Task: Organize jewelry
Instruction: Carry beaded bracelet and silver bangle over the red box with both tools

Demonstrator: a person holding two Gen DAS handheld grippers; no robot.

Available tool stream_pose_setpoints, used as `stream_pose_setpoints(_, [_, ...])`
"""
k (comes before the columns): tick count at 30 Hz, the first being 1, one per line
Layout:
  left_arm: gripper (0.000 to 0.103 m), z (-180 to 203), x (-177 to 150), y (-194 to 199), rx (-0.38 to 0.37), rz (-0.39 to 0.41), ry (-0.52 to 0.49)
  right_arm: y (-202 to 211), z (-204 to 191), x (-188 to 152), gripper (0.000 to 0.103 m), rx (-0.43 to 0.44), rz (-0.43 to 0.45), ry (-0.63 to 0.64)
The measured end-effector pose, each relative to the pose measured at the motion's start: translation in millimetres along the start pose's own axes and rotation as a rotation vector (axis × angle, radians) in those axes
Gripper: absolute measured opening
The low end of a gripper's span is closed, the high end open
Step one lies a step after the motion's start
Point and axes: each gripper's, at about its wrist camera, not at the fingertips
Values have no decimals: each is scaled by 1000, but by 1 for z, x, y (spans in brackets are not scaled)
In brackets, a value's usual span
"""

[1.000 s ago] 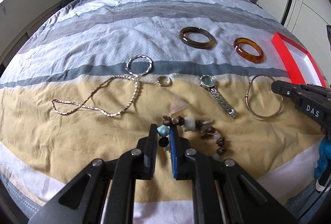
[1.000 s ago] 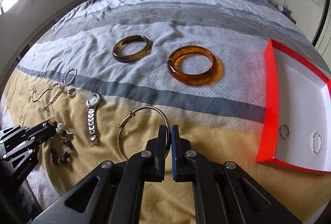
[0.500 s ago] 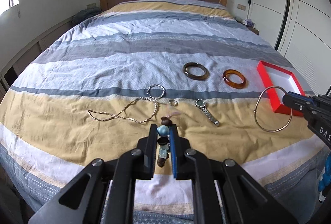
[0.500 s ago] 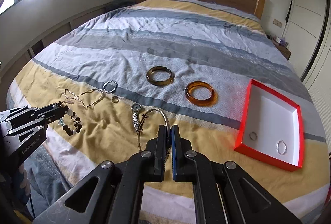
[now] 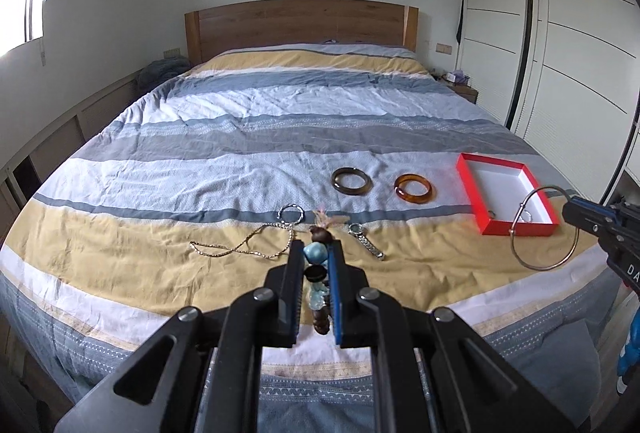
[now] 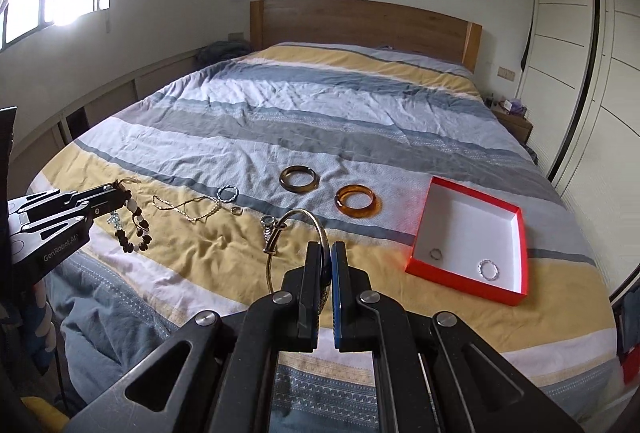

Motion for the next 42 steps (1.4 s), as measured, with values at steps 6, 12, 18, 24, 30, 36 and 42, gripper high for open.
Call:
stream_pose_setpoints(6, [10,14,5,15,-35,17,-17,15,15,-10,5,-3,26,-34])
stream_pose_setpoints(12, [10,34,14,17,-87,0,-38,15,38,-20,5,5,28,-85])
stream_pose_setpoints(18, [10,59,27,0,-118,-38,-79,4,75,-32,5,-3,20,-159])
stream_pose_setpoints(24, [10,99,45,-32,-168,-78,-140,-15,123,-41,5,-48,2,-230])
stream_pose_setpoints(30, [10,145,64,-77,-238,-121,-188,-36,175,-44,6,-106,-25,-288])
stream_pose_setpoints(36, [10,194,77,-132,-303,-169,-218,-69,221,-42,6,-144,-66,-320])
stream_pose_setpoints(42, [10,239,89,-190,-331,-201,-252,-116,249,-30,6,-145,-90,-314])
Point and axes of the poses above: each gripper's, at about its wrist camera, not at the fingertips, and y roughly against the way its jaws point, z to its right, x to its top, and after that the axes turned 6 degrees about -x, right-handed
